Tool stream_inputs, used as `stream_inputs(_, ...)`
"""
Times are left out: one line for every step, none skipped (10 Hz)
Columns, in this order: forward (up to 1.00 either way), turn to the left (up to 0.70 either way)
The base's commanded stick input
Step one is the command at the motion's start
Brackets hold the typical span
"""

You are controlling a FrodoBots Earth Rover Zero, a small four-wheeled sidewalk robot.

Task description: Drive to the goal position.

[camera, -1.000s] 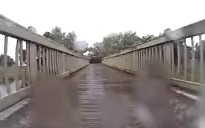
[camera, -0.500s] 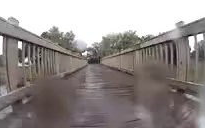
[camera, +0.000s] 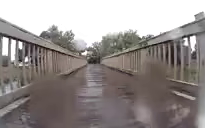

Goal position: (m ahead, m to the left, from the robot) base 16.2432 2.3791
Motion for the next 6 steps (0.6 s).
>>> stream_inputs(0.85, 0.0)
stream_inputs(0.85, 0.0)
stream_inputs(0.85, 0.0)
stream_inputs(0.85, 0.0)
stream_inputs(0.85, 0.0)
stream_inputs(0.85, 0.0)
